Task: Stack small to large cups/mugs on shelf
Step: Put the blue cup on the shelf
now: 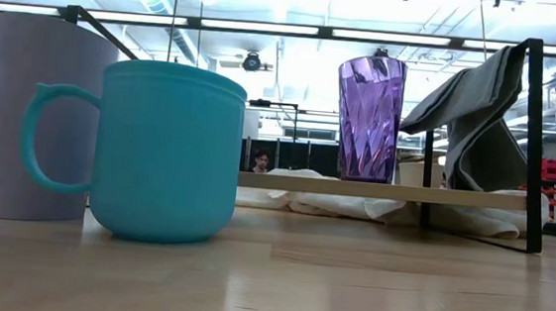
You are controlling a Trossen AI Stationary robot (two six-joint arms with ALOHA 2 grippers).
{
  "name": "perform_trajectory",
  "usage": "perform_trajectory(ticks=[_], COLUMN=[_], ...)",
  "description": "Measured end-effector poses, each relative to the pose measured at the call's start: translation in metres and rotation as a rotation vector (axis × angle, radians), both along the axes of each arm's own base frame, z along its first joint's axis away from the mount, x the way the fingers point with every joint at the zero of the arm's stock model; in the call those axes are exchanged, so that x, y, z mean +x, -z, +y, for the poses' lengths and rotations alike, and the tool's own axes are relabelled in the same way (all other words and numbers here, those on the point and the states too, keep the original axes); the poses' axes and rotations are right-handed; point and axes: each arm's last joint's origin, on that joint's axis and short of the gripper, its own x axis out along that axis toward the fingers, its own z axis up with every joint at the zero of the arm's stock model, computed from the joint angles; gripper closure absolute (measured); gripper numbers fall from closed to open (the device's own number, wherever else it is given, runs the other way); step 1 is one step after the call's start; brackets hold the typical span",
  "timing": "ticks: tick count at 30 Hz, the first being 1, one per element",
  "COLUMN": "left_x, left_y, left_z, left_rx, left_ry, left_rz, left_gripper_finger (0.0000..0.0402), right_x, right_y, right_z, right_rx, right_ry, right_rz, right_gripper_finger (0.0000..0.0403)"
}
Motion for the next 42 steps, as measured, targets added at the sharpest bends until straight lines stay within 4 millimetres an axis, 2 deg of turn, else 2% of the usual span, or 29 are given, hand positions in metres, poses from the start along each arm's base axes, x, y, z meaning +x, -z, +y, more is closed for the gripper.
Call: perform_trajectory(ticks=[10,24,42], left_x=[-0.009,0.0,0.005], left_y=[0.002,0.005,0.005], left_z=[0.01,0.033,0.039], left_rx=[0.078,0.16,0.156], left_ry=[0.018,0.002,0.034], left_rz=[0.108,0.138,0.123], left_gripper_finger=[0.0194,0.0203,0.0212], right_x=[0.0,0.0,0.0], right_y=[0.0,0.001,0.001], right_z=[0.0,0.0,0.0], right_rx=[0.0,0.002,0.004], right_ry=[0.0,0.0,0.0], right_rz=[0.004,0.006,0.005], right_gripper_finger=[0.0263,0.0263,0.0263])
